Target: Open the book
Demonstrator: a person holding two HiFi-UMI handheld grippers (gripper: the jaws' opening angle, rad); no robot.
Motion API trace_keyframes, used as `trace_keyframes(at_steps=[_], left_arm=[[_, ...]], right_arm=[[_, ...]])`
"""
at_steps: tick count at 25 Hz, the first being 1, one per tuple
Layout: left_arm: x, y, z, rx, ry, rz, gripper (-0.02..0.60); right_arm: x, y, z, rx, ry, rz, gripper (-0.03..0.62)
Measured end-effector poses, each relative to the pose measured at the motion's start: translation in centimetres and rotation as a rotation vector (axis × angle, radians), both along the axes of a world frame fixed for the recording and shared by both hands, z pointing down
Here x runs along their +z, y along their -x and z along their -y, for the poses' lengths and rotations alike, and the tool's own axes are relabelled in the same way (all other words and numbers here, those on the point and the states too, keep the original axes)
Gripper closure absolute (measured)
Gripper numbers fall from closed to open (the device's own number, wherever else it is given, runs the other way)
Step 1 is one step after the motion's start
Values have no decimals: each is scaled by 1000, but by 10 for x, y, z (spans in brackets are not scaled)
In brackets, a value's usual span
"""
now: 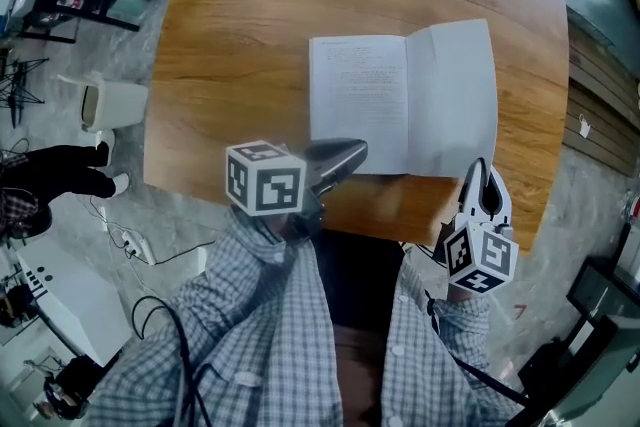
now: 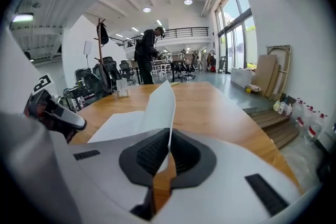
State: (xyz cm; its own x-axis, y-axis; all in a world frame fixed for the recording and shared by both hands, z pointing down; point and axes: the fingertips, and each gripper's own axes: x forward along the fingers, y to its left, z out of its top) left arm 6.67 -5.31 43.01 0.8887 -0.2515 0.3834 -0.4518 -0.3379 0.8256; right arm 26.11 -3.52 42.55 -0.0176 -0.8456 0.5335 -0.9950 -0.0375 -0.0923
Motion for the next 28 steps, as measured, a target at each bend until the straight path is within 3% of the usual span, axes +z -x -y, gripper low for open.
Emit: trace_keyframes(at_steps=[8,16,21,26,28], left_arm=[[2,-3,-3,1,5,16,571],[2,1,-5,3,-1,29,571],[-2,-1,-8,31,-22,31,571],[-6,2,-11,43,-36,25,571],[-7,5,-10,41,-38,26,571]], right_arm=[[50,-24,-11,69,150,20,572],[87,-17,-39,114,281,84,571],[94,-16,-40,94,299,24,567],[98,-20,-40,83,307,0,514],[98,-24,-42,96,313,10,452]])
